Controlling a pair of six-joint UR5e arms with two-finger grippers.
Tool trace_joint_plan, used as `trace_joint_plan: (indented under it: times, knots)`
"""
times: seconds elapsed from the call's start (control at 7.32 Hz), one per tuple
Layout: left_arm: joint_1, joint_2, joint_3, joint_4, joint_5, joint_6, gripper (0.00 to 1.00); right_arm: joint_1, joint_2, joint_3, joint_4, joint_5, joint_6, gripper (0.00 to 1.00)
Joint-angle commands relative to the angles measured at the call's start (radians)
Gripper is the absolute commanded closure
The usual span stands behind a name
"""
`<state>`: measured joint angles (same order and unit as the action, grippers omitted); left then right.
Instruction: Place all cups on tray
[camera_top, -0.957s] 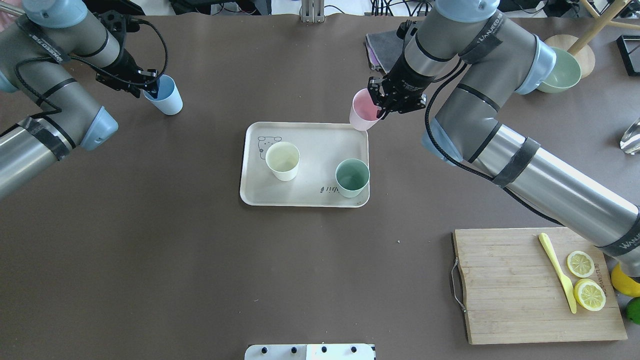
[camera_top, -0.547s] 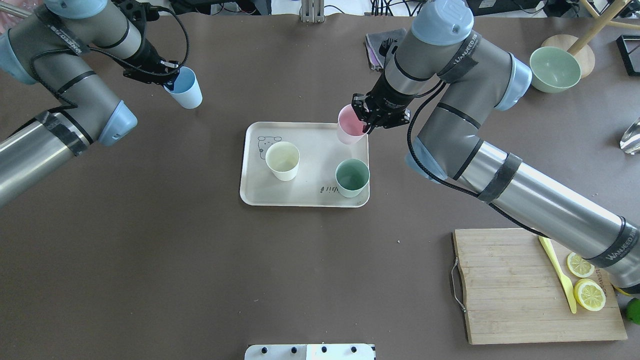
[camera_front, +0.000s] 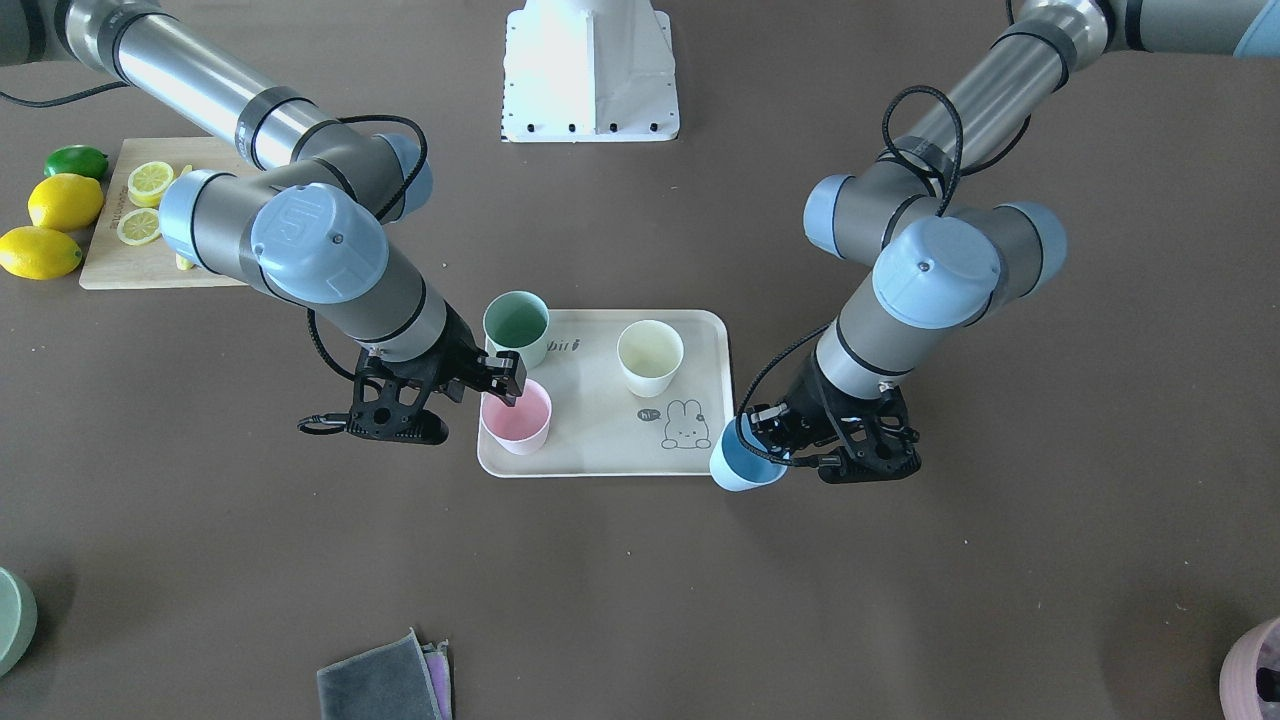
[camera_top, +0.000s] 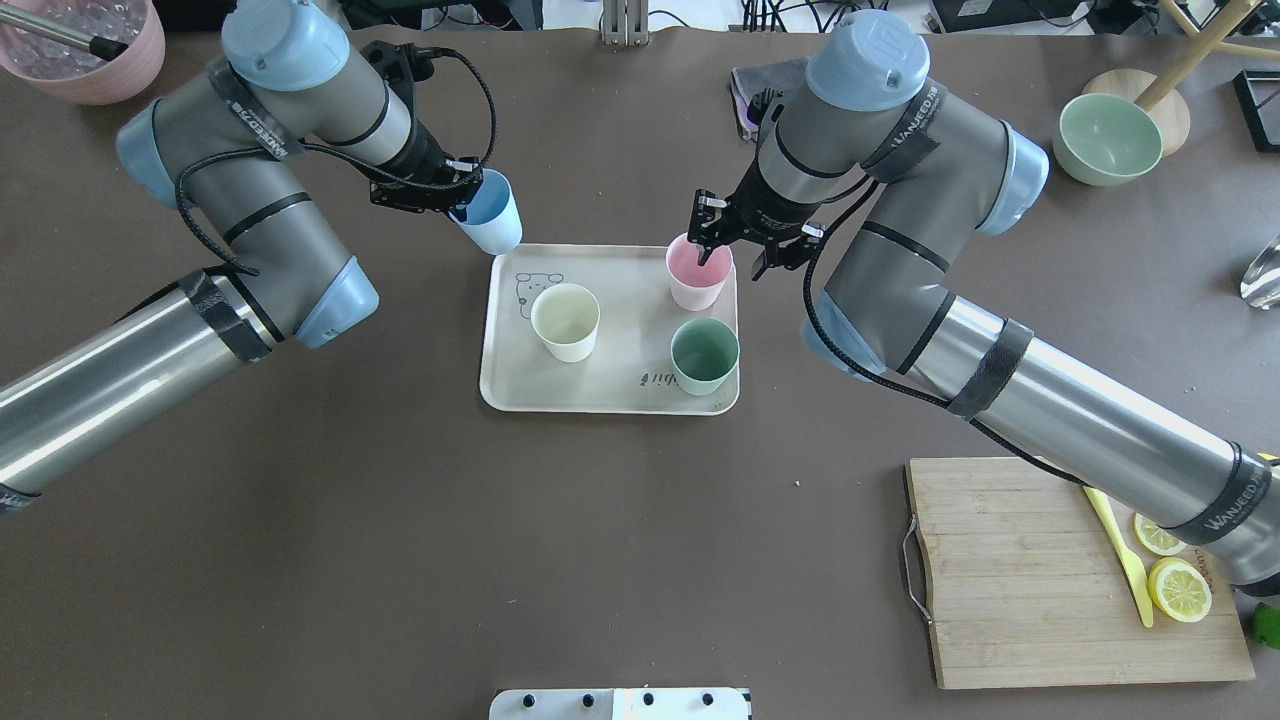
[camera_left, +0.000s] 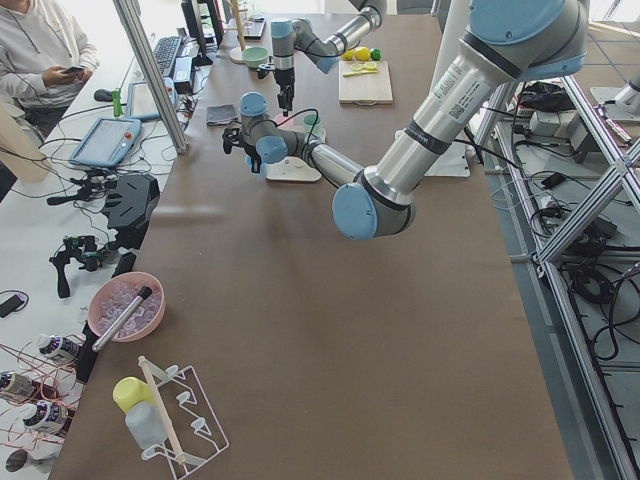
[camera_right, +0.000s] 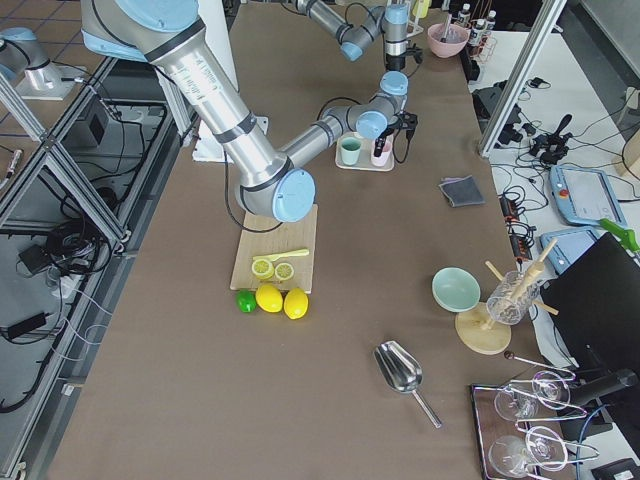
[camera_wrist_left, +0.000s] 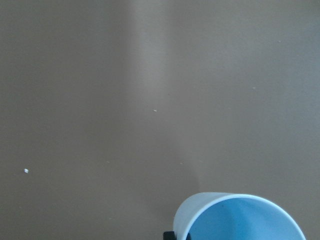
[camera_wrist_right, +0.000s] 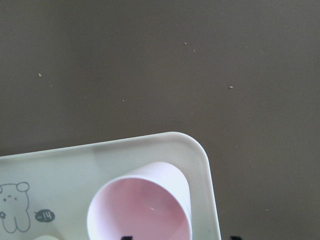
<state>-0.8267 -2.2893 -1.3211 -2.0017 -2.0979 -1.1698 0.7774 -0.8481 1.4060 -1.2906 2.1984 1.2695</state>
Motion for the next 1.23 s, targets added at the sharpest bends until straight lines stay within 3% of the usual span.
trace_joint_plan:
  times: [0.0,0.14,0.27,0.41,0.82,0.96,1.09]
  knots:
    - [0.061,-0.001,-0.041,0.012,0.041,-0.048,1.0,0.045,-0.008,0.019,-0.001,0.038,-0.024,0.0]
    - [0.086,-0.001,-0.043,0.012,0.065,-0.048,1.0,0.065,-0.012,0.019,-0.003,0.059,-0.047,0.0]
    - [0.099,-0.002,-0.043,0.012,0.078,-0.048,0.7,0.075,-0.017,0.019,-0.003,0.064,-0.056,0.0]
    - [0.1,-0.002,-0.044,0.014,0.076,-0.048,0.03,0.085,-0.022,0.021,-0.003,0.073,-0.056,0.0]
    - [0.069,0.013,-0.124,0.13,0.041,-0.018,0.02,0.144,-0.103,0.091,-0.012,0.109,-0.148,0.0]
    - [0.026,0.042,-0.189,0.232,0.004,0.118,0.02,0.187,-0.141,0.099,-0.012,0.118,-0.221,0.0]
    - [-0.014,0.133,-0.314,0.332,0.003,0.254,0.02,0.233,-0.181,0.099,-0.012,0.133,-0.31,0.0]
